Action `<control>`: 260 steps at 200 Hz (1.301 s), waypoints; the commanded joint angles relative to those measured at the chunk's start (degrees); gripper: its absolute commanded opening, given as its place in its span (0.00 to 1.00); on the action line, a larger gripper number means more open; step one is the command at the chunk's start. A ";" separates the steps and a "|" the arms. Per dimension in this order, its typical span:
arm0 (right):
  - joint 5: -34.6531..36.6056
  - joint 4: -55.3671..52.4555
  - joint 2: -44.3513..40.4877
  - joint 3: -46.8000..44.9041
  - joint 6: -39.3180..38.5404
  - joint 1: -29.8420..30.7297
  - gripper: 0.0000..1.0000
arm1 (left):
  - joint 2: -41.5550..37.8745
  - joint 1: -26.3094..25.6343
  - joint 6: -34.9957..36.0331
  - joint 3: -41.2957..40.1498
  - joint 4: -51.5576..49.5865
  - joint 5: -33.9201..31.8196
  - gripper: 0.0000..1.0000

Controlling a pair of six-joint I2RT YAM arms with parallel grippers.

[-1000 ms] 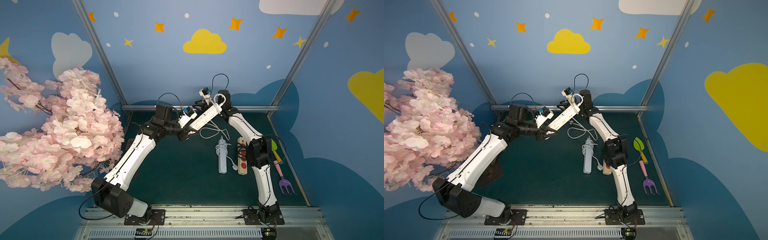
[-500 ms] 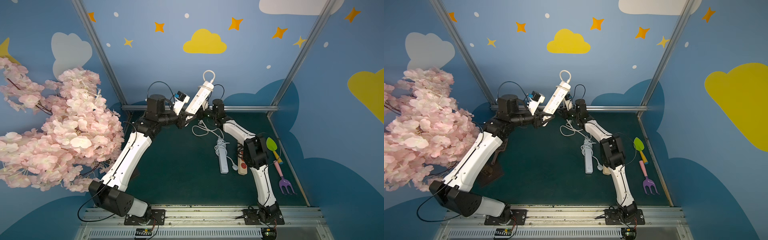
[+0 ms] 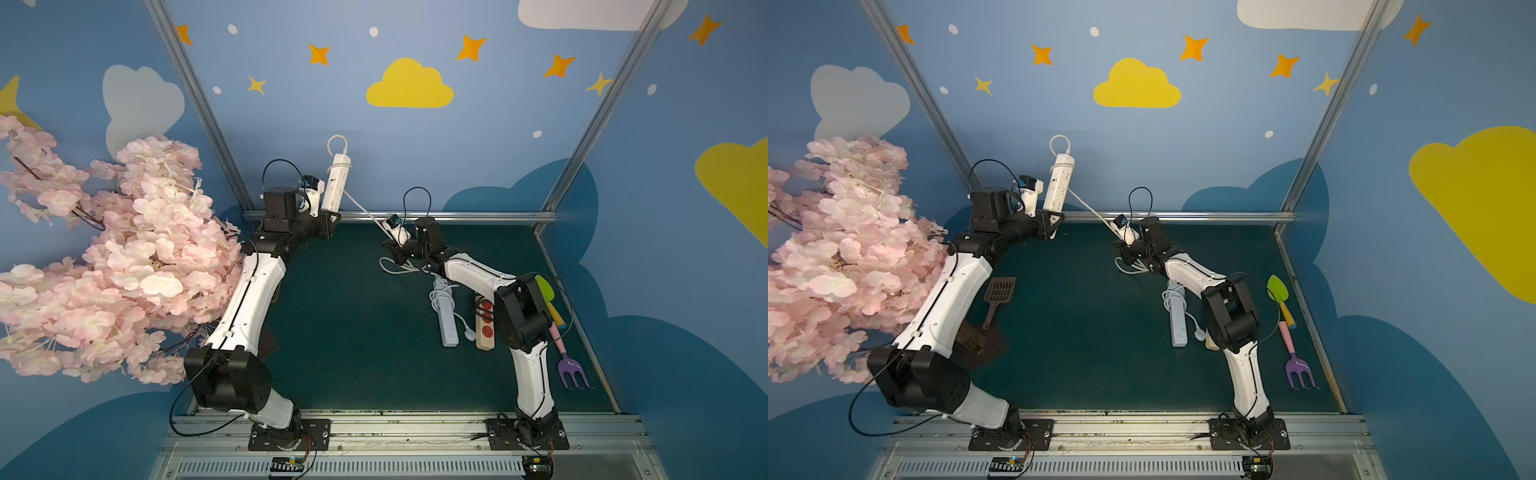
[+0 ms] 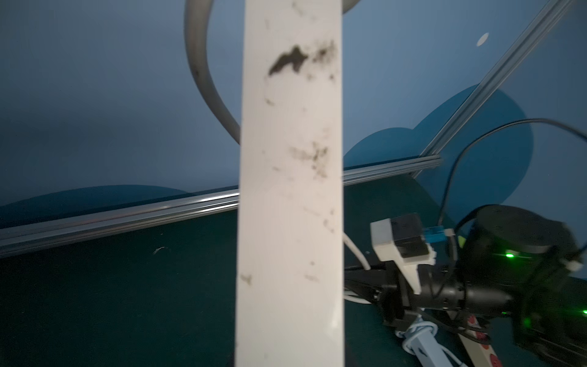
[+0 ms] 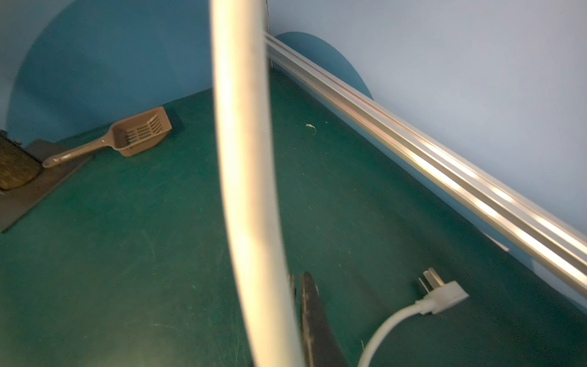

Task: Wrap the cord around the power strip
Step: Wrap the power cord around the power strip.

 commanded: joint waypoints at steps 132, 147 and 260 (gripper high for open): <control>10.57 -0.60 -0.19 17.75 -28.01 -1.09 0.00 | 22.65 -10.75 17.01 11.57 -44.58 14.33 0.03; 10.03 -1.81 3.60 22.11 -28.26 -1.75 0.00 | 21.80 -12.34 19.22 9.59 -45.57 21.46 0.03; -7.01 -21.11 14.47 37.55 -6.15 -9.40 0.58 | 7.56 -12.83 13.81 2.44 -24.26 47.51 0.03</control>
